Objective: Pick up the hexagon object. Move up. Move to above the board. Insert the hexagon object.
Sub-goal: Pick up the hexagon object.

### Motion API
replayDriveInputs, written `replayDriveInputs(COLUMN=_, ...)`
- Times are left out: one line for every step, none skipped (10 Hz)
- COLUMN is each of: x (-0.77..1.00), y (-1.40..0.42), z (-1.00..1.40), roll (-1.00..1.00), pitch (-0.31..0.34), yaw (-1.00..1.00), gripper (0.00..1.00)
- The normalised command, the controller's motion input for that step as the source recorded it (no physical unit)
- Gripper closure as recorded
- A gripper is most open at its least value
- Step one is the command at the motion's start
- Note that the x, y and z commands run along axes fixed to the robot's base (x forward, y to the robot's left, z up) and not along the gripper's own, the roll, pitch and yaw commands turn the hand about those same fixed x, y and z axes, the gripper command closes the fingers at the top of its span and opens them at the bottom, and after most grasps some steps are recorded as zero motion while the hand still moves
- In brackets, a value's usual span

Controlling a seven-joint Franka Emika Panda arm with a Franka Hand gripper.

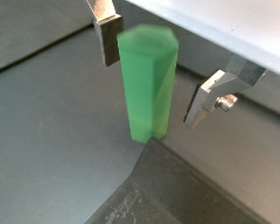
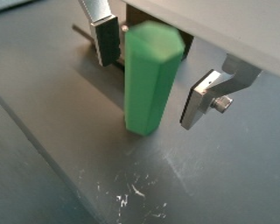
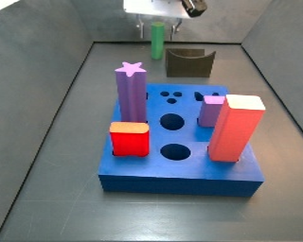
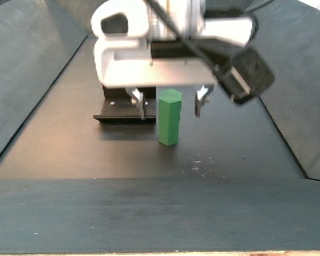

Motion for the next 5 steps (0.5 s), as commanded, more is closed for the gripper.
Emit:
replayDriveInputs(x=0.0, y=0.0, z=0.0, roll=0.0, pitch=0.0, yaw=0.0, gripper=0.0)
replayDriveInputs(x=0.0, y=0.0, z=0.0, roll=0.0, pitch=0.0, yaw=0.0, gripper=1.0)
replayDriveInputs(x=0.0, y=0.0, z=0.0, roll=0.0, pitch=0.0, yaw=0.0, gripper=1.0)
replayDriveInputs(x=0.0, y=0.0, z=0.0, roll=0.0, pitch=0.0, yaw=0.0, gripper=1.0)
replayDriveInputs(x=0.0, y=0.0, z=0.0, roll=0.0, pitch=0.0, yaw=0.0, gripper=1.0)
